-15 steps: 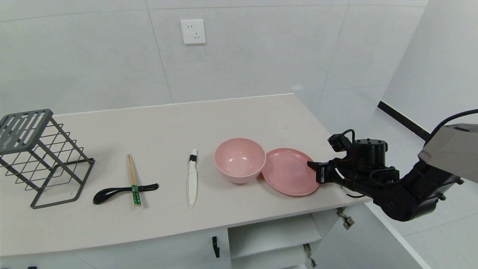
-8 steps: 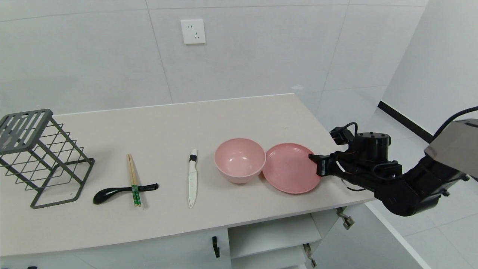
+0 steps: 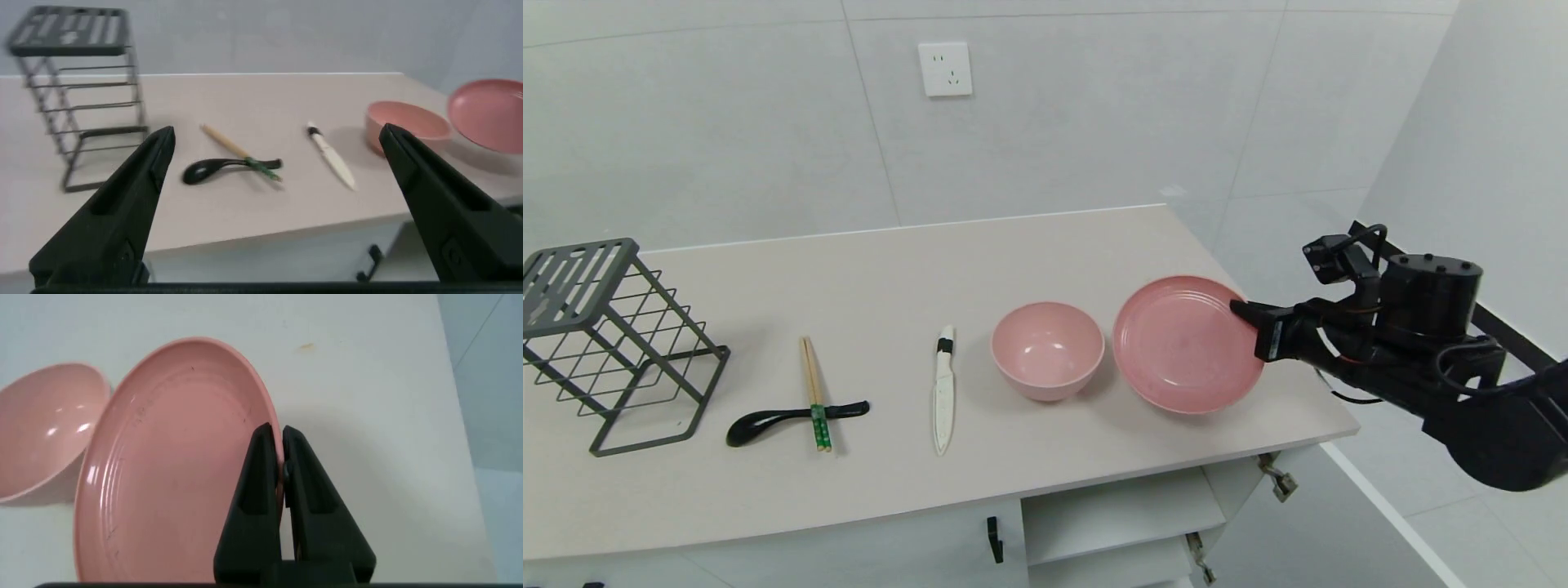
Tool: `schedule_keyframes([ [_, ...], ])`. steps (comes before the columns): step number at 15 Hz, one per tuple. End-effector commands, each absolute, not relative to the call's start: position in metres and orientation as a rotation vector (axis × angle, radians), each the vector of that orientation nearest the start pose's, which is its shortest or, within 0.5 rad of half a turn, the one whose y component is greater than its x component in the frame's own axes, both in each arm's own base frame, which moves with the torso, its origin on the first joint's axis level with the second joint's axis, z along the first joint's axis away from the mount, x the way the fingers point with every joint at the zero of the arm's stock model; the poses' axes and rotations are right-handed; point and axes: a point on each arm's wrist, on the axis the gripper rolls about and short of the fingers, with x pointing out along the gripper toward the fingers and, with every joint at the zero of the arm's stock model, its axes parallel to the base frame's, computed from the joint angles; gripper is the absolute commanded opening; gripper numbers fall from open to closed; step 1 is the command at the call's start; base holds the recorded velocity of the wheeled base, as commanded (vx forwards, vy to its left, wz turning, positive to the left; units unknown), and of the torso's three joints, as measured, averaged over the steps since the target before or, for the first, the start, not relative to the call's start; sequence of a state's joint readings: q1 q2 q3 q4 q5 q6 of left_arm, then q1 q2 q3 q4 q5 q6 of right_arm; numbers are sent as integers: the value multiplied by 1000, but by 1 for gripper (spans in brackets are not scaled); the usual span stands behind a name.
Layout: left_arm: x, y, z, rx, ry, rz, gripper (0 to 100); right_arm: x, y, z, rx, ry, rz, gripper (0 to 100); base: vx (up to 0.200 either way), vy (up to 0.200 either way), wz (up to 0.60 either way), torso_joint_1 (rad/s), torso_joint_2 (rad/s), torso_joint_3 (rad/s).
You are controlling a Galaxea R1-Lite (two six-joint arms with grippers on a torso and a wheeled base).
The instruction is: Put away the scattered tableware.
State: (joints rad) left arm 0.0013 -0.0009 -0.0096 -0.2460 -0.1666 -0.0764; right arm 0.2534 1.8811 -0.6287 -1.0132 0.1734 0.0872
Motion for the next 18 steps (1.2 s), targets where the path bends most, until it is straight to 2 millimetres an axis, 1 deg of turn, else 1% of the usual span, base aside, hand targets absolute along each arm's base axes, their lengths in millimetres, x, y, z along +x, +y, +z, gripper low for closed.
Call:
schedule_keyframes([
  [1,-29,-6,113,-42,-243,-298,100,283,77,134,80,203,418,0,0,0,0,0,0,0],
  [3,-24,-7,120,-48,-169,-344,100,277,76,135,82,163,421,0,0,0,0,0,0,0],
  [4,-14,-8,123,-56,-89,-373,100,271,75,132,83,140,426,0,0,0,0,0,0,0],
  [6,1,-9,135,-70,-3,-441,100,262,72,133,83,108,428,0,0,0,0,0,0,0],
  [8,20,-11,148,-80,62,-490,100,253,70,137,56,78,433,0,0,0,0,0,0,0],
  [11,45,-17,156,-77,102,-587,100,240,67,147,53,35,438,0,0,0,0,0,0,0],
  [13,67,-21,161,-75,120,-597,100,232,65,154,54,9,439,0,0,0,0,0,0,0],
  [14,78,-24,164,-72,100,-609,100,227,64,155,53,4,442,0,0,0,0,0,0,0],
  [16,93,-31,167,-69,86,-657,100,220,63,155,50,3,443,0,0,0,0,0,0,0],
  [18,118,-42,168,-67,102,-715,100,212,60,157,35,-8,442,0,0,0,0,0,0,0],
])
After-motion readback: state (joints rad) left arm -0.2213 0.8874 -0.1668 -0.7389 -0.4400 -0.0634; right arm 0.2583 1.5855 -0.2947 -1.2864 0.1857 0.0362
